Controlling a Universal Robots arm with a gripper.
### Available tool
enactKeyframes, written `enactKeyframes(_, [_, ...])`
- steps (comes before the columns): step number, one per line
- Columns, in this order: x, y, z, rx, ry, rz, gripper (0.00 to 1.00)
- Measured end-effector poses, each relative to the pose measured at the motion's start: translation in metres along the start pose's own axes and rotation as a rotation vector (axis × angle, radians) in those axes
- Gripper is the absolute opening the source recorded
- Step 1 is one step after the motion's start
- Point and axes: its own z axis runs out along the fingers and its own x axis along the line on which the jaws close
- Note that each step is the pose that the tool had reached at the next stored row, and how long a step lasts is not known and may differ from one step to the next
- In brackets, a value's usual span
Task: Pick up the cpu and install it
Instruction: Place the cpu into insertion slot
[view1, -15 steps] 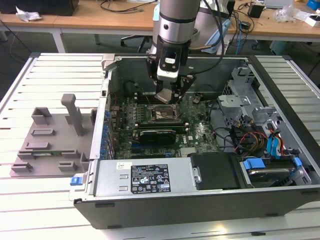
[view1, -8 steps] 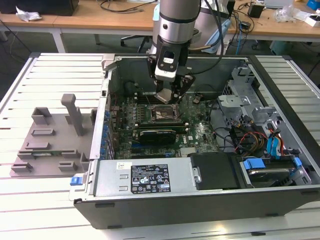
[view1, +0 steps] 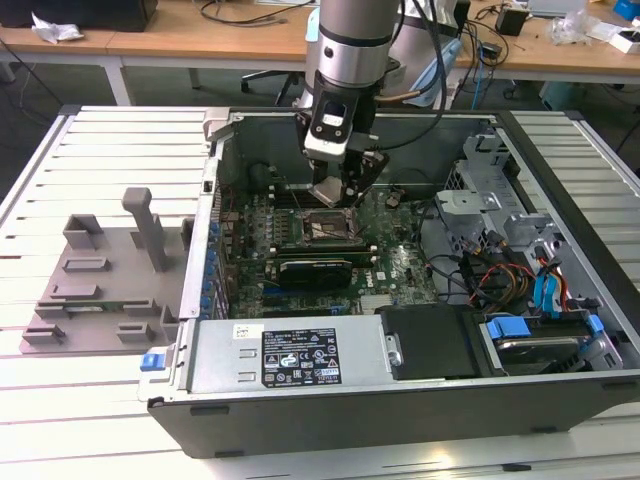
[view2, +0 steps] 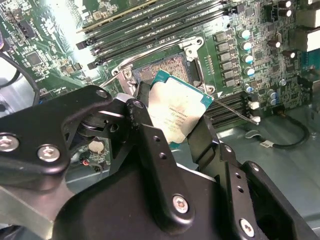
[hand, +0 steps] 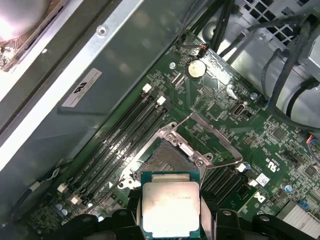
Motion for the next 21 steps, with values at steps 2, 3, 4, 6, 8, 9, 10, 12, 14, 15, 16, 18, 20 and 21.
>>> enactKeyframes(2, [0.0, 0.0, 0.0, -0.0002, 0.0003, 0.013, 0.55])
enactKeyframes(3, [0.0, 0.0, 0.0, -0.0003, 0.0005, 0.023, 0.55])
enactKeyframes(4, [0.0, 0.0, 0.0, -0.0004, 0.0006, 0.031, 0.55])
enactKeyframes(6, [0.0, 0.0, 0.0, -0.0006, 0.0009, 0.045, 0.55])
enactKeyframes(8, [0.0, 0.0, 0.0, -0.0009, 0.0012, 0.06, 0.55])
enactKeyframes(9, [0.0, 0.0, 0.0001, -0.001, 0.0013, 0.066, 0.55])
enactKeyframes(10, [0.0, 0.0, 0.0001, -0.0011, 0.0015, 0.075, 0.55])
enactKeyframes(12, [0.0, 0.0, 0.0001, -0.0013, 0.0018, 0.088, 0.55])
enactKeyframes(14, [0.0, 0.0, 0.0001, -0.0016, 0.0021, 0.108, 0.55])
enactKeyframes(15, [0.0, 0.0, 0.0001, -0.0016, 0.0023, 0.115, 0.55])
enactKeyframes(16, [0.0, 0.0, 0.0001, -0.0018, 0.0025, 0.122, 0.55])
enactKeyframes(18, [0.0, 0.0, 0.0001, -0.002, 0.0027, 0.136, 0.55])
enactKeyframes(20, [0.0, 0.0, 0.0002, -0.0022, 0.0029, 0.147, 0.55])
enactKeyframes(21, [0.0, 0.0, 0.0002, -0.0023, 0.0031, 0.155, 0.55])
